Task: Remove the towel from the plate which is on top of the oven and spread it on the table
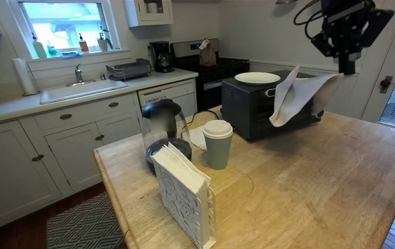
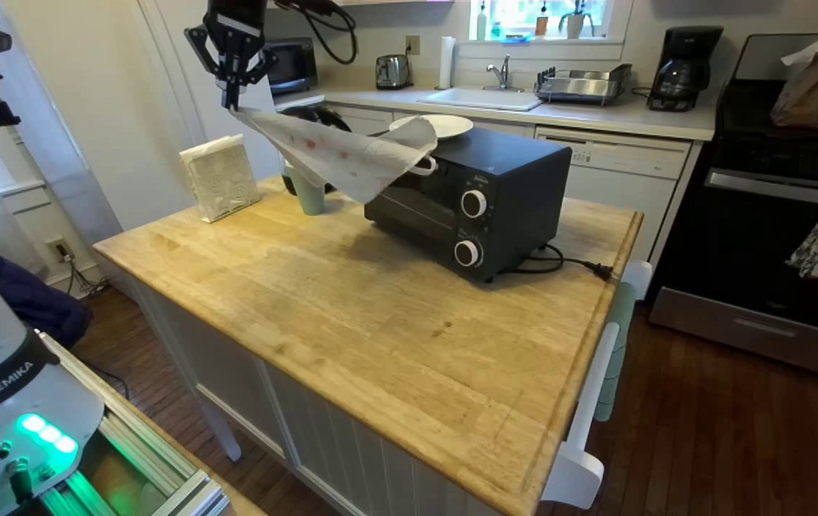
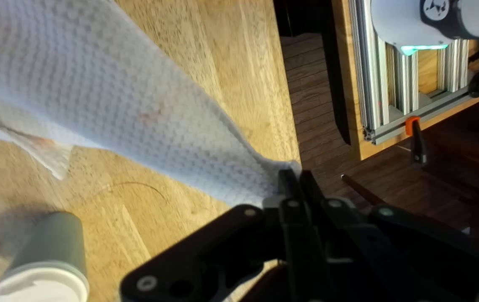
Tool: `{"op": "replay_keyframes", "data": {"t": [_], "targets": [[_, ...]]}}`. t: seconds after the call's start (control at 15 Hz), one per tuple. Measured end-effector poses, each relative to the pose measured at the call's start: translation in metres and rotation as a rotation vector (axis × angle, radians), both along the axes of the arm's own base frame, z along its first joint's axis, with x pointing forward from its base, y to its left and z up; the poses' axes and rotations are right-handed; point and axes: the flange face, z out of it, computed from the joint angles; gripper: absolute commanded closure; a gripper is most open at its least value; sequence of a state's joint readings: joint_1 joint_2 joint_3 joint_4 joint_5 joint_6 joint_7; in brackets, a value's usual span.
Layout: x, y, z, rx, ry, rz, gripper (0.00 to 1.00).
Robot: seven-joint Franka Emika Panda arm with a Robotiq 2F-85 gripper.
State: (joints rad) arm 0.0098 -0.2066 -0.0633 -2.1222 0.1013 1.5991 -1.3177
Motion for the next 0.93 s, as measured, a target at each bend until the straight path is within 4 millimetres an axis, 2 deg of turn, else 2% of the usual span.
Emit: {"op": "replay_keyframes", "data": {"t": [0.2, 0.33, 0.67, 0.93], "targets": [[-0.001, 0.048, -0.017, -0.005, -0.016, 0.059, 0.99], [-0.009, 0.066, -0.031, -0.013, 0.015, 0.086, 0.99], [-0.024, 0.074, -0.074, -0.021, 0.095, 0.102, 0.99], [-0.012, 0.075, -0.090, -0.023, 0.038, 0.093, 0.99]]}}
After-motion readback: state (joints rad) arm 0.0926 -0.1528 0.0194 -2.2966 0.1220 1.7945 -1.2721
